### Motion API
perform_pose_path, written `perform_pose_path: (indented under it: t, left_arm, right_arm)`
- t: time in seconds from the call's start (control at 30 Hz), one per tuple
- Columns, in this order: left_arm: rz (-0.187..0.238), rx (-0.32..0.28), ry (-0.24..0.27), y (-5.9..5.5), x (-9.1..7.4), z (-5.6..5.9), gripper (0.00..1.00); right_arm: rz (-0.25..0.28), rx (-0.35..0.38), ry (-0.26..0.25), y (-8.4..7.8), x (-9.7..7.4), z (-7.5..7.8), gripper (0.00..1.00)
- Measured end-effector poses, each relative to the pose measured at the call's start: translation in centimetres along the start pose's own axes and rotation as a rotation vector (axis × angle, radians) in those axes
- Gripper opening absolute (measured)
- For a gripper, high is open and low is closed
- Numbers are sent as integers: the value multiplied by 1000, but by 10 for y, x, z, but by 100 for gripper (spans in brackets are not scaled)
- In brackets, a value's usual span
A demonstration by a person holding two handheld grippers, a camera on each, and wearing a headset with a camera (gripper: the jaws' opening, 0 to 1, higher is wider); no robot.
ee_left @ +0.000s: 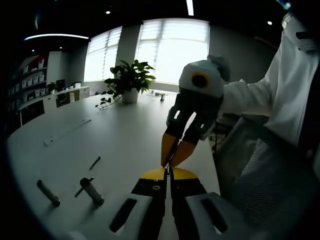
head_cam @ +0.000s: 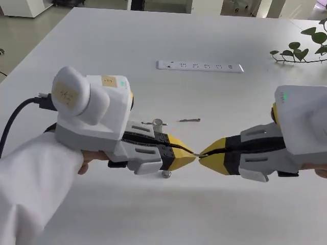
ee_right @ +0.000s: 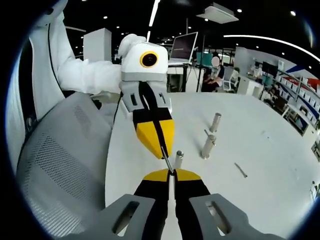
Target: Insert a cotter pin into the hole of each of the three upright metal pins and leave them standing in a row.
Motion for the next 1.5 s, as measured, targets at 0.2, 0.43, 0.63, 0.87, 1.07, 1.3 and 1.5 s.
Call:
perform_pose_path:
  t: [0.2, 0.43, 0.63, 0.87, 1.07, 1.3, 1.5]
  left_arm:
    - [6, 110, -9, -1, 2, 3, 0]
    - [-43, 159, 118, -8, -7, -19, 32]
    - [-113, 167, 157, -23, -8, -35, 29]
    - [-151, 174, 151, -31, 0, -40, 22]
    - [-170, 174, 135, -35, 5, -42, 17]
    - [-181, 175, 103, -38, 6, -42, 8]
    - [-179, 191, 83, -37, 6, -42, 7]
  right_arm:
    - [-36, -22, 15, -2, 1, 1, 0]
    - [-44, -4, -37, -7, 2, 14, 0]
    - [-91, -9, -34, -12, 11, 19, 0]
    - [-140, -20, -1, -18, 26, 27, 0]
    - [-167, -25, 17, -23, 34, 34, 0]
    - [-184, -25, 39, -25, 39, 35, 0]
    - [-184, -37, 54, -23, 43, 35, 0]
Point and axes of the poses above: the centre of the closed fingertips' face, and the gripper's own axes: x roughly forward along the fingers, z roughly to its right, y roughly out of its top, the point moved 6 cm from there along -x, roughly backward along the fingers, and after that the axes turned 10 degrees about y, right-handed, at the moved point
